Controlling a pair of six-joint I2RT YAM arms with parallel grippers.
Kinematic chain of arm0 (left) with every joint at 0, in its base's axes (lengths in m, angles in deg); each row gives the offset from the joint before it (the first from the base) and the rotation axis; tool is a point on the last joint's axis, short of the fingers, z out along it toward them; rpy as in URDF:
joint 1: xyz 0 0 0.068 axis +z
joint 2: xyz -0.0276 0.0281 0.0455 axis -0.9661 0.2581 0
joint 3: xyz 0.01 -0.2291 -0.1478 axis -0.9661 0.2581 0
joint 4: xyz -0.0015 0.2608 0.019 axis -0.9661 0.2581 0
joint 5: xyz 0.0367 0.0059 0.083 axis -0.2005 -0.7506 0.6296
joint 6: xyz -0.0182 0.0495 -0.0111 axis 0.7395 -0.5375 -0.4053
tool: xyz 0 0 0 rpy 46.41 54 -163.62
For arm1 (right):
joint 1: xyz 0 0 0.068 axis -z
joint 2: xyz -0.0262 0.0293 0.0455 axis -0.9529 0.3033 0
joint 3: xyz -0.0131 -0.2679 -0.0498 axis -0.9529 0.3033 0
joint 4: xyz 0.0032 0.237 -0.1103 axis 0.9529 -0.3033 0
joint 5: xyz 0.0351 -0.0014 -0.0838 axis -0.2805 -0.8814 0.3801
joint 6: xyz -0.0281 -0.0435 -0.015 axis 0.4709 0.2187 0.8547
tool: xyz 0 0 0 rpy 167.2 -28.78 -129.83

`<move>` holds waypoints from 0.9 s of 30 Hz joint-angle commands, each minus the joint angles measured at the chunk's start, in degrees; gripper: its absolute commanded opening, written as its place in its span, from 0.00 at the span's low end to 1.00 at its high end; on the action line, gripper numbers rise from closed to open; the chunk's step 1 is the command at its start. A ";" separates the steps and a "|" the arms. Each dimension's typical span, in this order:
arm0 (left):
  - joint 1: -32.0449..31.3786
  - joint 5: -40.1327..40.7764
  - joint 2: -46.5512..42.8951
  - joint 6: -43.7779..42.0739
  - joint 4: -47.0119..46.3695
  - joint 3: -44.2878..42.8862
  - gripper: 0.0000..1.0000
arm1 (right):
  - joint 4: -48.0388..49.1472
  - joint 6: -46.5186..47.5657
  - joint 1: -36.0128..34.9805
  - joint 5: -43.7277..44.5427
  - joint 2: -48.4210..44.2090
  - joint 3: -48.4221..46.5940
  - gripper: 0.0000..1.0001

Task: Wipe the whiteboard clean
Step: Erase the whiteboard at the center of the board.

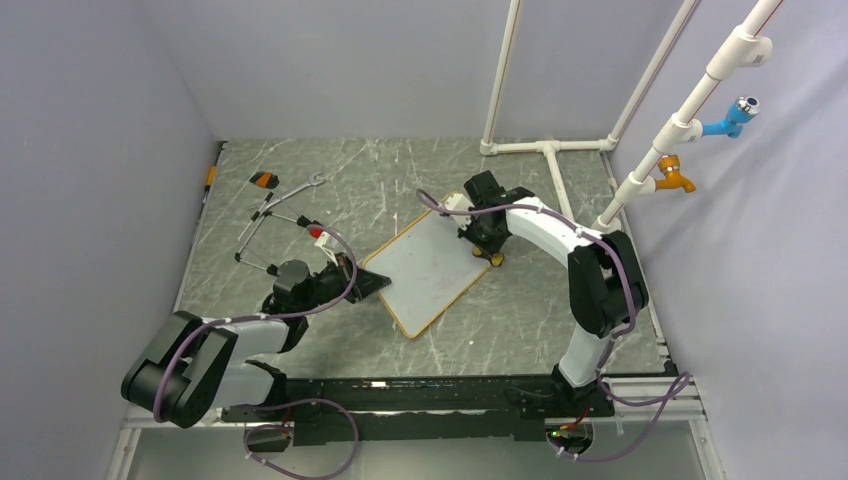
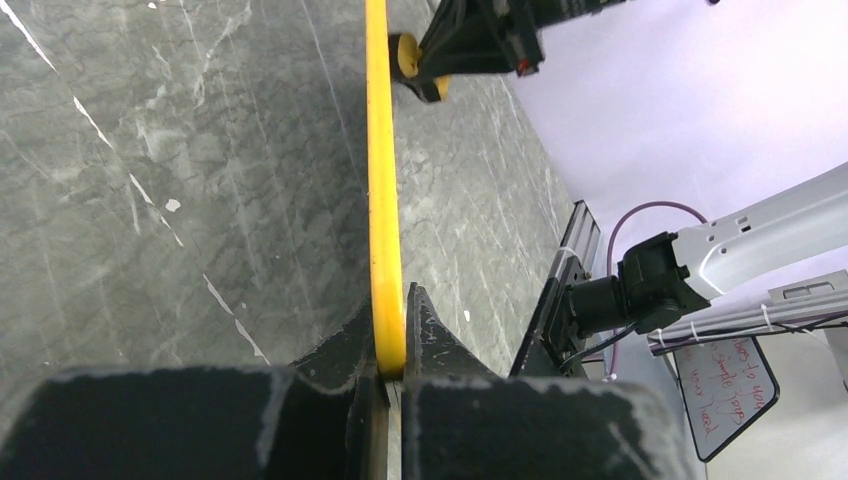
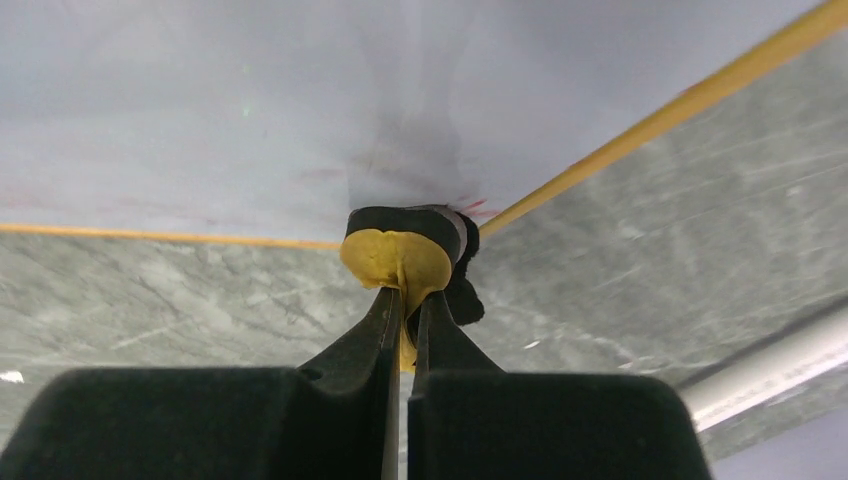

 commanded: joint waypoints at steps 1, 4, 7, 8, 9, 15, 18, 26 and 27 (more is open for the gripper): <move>-0.99 -8.95 0.51 1.08 -5.55 -1.08 0.00 | 7.51 -3.07 -0.29 -3.33 0.25 -7.10 0.00; -1.04 -9.15 0.55 1.14 -5.78 -1.08 0.00 | 9.76 -4.26 -0.27 -1.99 -0.22 -7.57 0.00; -1.03 -9.11 0.07 0.88 -5.09 -1.10 0.00 | 10.35 -4.46 -0.04 -0.86 -0.43 -6.47 0.00; -1.04 -9.10 -0.17 0.83 -4.92 -1.04 0.00 | 9.94 -4.14 0.13 -0.53 -0.28 -5.81 0.00; -1.04 -9.09 -0.42 0.74 -4.73 -1.03 0.00 | 9.57 -3.74 0.33 -0.22 -0.15 -4.96 0.00; -0.99 -8.56 -1.86 -0.17 -2.74 -1.12 0.00 | 6.86 -1.03 1.31 1.58 -0.60 2.76 0.00; -1.04 -8.63 -1.70 -0.16 -2.78 -1.23 0.00 | 5.71 -0.30 1.38 3.22 -0.68 5.97 0.00; -1.04 -9.23 -0.37 0.34 -4.25 -1.32 0.00 | 6.91 -1.77 1.49 2.82 -0.14 3.20 0.00; -1.04 -9.48 -0.21 0.42 -4.43 -1.44 0.00 | 7.25 -2.33 1.47 2.57 0.09 2.04 0.00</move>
